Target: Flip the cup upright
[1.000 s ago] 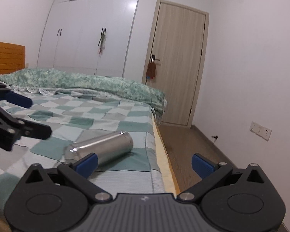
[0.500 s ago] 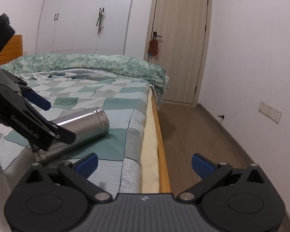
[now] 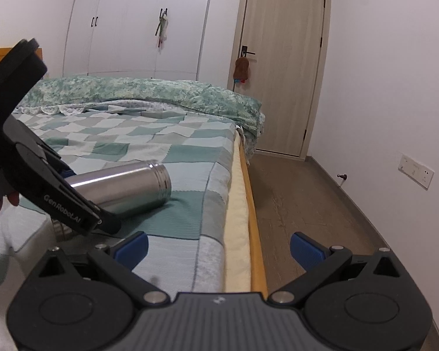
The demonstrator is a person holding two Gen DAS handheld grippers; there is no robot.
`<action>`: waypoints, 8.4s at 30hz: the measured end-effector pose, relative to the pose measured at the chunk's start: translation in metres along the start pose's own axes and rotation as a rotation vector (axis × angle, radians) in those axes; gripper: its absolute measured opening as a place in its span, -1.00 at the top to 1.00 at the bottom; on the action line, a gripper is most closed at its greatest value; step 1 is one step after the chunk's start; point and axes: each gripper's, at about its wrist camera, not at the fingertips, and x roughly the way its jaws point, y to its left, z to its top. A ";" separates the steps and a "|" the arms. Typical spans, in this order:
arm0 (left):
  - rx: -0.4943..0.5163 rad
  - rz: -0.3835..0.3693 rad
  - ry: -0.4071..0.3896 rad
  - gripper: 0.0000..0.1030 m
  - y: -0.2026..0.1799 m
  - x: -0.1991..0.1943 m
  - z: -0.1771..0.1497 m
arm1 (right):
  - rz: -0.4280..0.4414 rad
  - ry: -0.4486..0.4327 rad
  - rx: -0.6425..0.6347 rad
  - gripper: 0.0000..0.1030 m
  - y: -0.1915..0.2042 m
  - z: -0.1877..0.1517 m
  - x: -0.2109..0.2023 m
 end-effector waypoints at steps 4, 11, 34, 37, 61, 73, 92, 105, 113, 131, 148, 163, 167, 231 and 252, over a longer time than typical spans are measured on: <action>0.001 0.015 -0.041 -0.24 -0.004 -0.029 -0.017 | 0.007 -0.005 -0.010 -1.00 0.012 0.002 -0.020; -0.041 0.028 -0.071 -0.24 -0.001 -0.089 -0.053 | 0.034 -0.025 -0.035 -1.00 0.044 0.012 -0.064; -0.078 0.092 -0.107 -1.00 -0.008 -0.124 -0.148 | 0.085 0.036 -0.083 -1.00 0.108 -0.008 -0.146; -0.090 0.071 -0.144 -1.00 -0.001 -0.143 -0.149 | 0.082 0.025 -0.087 -1.00 0.110 -0.002 -0.153; -0.157 0.114 -0.257 -1.00 0.154 -0.225 -0.239 | 0.060 0.194 0.016 -1.00 0.234 0.045 -0.122; -0.163 0.027 -0.266 -1.00 0.180 -0.206 -0.242 | -0.035 0.353 0.134 -1.00 0.248 0.050 -0.071; -0.165 0.000 -0.234 -1.00 0.182 -0.189 -0.234 | -0.133 0.596 0.292 -0.55 0.234 0.041 -0.007; -0.167 0.000 -0.227 -1.00 0.181 -0.190 -0.237 | 0.065 0.618 -0.072 -0.32 0.267 0.047 -0.010; -0.172 0.000 -0.226 -1.00 0.180 -0.189 -0.238 | 0.088 0.610 -0.109 -0.31 0.270 0.045 -0.011; -0.176 0.001 -0.241 -1.00 0.179 -0.194 -0.237 | 0.102 0.564 0.067 -0.84 0.240 0.071 0.005; -0.209 0.006 -0.257 -1.00 0.187 -0.198 -0.235 | 0.216 0.361 0.151 -0.20 0.232 0.073 -0.025; -0.307 0.054 -0.320 -1.00 0.202 -0.231 -0.255 | 0.249 -0.232 0.007 -0.20 0.293 0.085 -0.046; -0.331 0.063 -0.320 -1.00 0.206 -0.231 -0.259 | 0.238 -0.281 -0.011 -0.20 0.311 0.080 -0.035; -0.357 0.427 -0.759 -1.00 0.097 -0.260 -0.353 | 0.081 -0.448 0.042 -1.00 0.255 -0.065 -0.182; -0.357 0.426 -0.762 -1.00 0.097 -0.260 -0.353 | 0.080 -0.448 0.042 -1.00 0.256 -0.065 -0.182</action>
